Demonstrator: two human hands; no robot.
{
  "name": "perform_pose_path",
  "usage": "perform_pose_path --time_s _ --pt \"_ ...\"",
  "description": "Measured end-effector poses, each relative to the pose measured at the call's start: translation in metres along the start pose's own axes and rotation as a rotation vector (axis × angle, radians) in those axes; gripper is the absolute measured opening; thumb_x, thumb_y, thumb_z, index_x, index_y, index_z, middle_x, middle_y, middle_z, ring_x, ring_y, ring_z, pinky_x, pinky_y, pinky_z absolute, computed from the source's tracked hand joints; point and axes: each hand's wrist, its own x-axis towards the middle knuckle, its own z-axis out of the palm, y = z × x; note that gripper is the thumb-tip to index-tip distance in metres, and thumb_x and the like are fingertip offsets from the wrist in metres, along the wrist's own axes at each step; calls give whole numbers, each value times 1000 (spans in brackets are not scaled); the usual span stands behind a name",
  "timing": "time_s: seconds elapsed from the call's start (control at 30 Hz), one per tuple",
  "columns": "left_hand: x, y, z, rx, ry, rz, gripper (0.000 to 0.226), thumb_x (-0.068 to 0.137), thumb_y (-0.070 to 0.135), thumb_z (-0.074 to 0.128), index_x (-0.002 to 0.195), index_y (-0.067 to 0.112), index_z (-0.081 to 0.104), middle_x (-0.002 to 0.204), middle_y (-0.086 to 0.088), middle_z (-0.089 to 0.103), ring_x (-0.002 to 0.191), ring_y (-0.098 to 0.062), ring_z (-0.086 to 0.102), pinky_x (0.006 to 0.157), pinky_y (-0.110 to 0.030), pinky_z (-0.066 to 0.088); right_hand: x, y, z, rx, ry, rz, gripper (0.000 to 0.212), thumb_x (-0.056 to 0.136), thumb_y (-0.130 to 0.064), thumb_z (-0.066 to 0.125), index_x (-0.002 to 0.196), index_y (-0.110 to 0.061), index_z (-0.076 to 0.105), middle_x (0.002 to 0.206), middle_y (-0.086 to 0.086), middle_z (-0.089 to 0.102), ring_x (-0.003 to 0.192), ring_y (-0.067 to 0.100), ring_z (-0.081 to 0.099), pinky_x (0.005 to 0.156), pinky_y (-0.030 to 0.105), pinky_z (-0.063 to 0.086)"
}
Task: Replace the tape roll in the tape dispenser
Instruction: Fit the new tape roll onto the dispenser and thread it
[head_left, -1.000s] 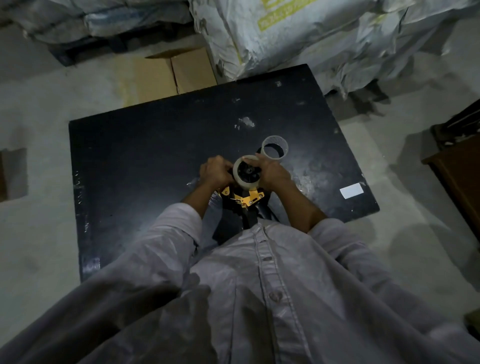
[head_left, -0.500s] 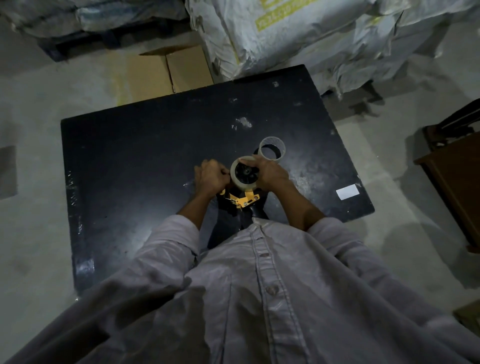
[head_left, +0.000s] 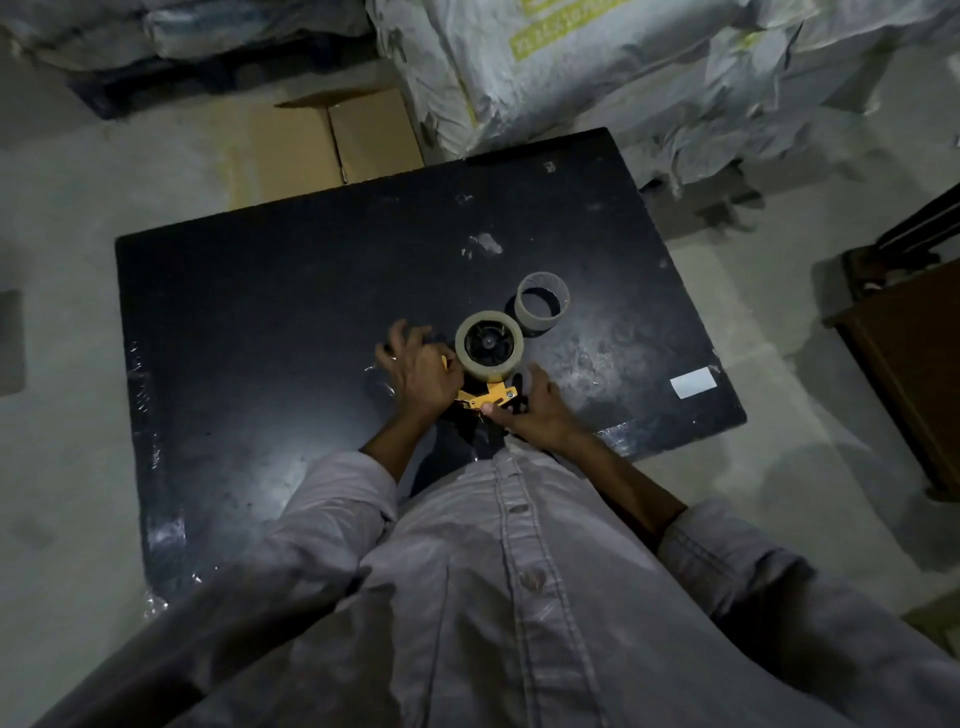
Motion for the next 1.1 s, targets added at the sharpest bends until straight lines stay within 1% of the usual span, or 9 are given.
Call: perform_pose_path --time_s 0.1,0.2,0.33,0.6,0.8,0.87,0.97,1.03,1.1 --pt "-13 4 2 62 64 2 16 79 36 76 89 29 86 155 -2 60 157 -42 31 112 -57 19 -2 17 15 72 -21 88 112 81 -75 85 160 -15 33 161 10 50 151 31 52 114 45 50" --pt "-23 9 -2 92 107 43 12 76 34 74 79 28 84 163 -6 54 159 -45 31 114 -59 20 -2 15 20 107 -52 58 89 98 -53 82 159 -14 31 150 7 60 138 27 62 100 36 48" --pt "-33 7 2 97 88 101 20 77 40 67 76 31 85 166 -3 52 160 -42 29 113 -57 19 2 23 26 -30 -23 12 89 91 -77 66 154 -27 27 144 3 66 127 32 69 104 52 57" --pt "-33 1 -3 87 96 77 14 74 43 76 76 33 86 149 1 51 150 -36 31 109 -59 28 2 21 34 -115 33 3 63 102 -68 60 139 -33 24 133 11 75 114 40 74 99 57 58" --pt "-37 -5 -4 52 64 41 16 80 46 79 81 33 87 121 1 47 121 -29 40 101 -54 36 5 22 34 -105 42 -25 60 100 -64 64 134 -35 24 136 7 73 118 36 73 100 59 58" --pt "-36 -9 -4 -59 -23 19 14 84 45 82 88 34 89 117 -2 46 117 -32 43 102 -52 40 -1 17 30 -87 68 -52 67 101 -54 72 145 -32 27 147 10 60 125 30 65 104 55 56" --pt "-34 -11 -6 -212 -89 17 11 85 37 88 93 30 91 117 -9 46 117 -38 46 103 -44 41 -6 13 27 -290 218 -311 65 101 -44 76 156 -28 44 146 14 38 127 36 51 100 55 55" --pt "-34 -10 -8 -230 -97 -6 9 85 33 90 93 28 91 118 -10 45 119 -39 46 99 -33 34 -3 11 26 -427 225 -469 52 101 -34 77 149 -27 56 145 13 34 131 37 45 99 57 55" --pt "-35 -10 -10 -224 -105 -3 10 85 34 91 94 30 91 117 -9 43 121 -40 45 100 -32 32 1 8 28 -488 189 -517 45 98 -19 81 140 -26 66 148 17 37 133 39 42 104 57 53"
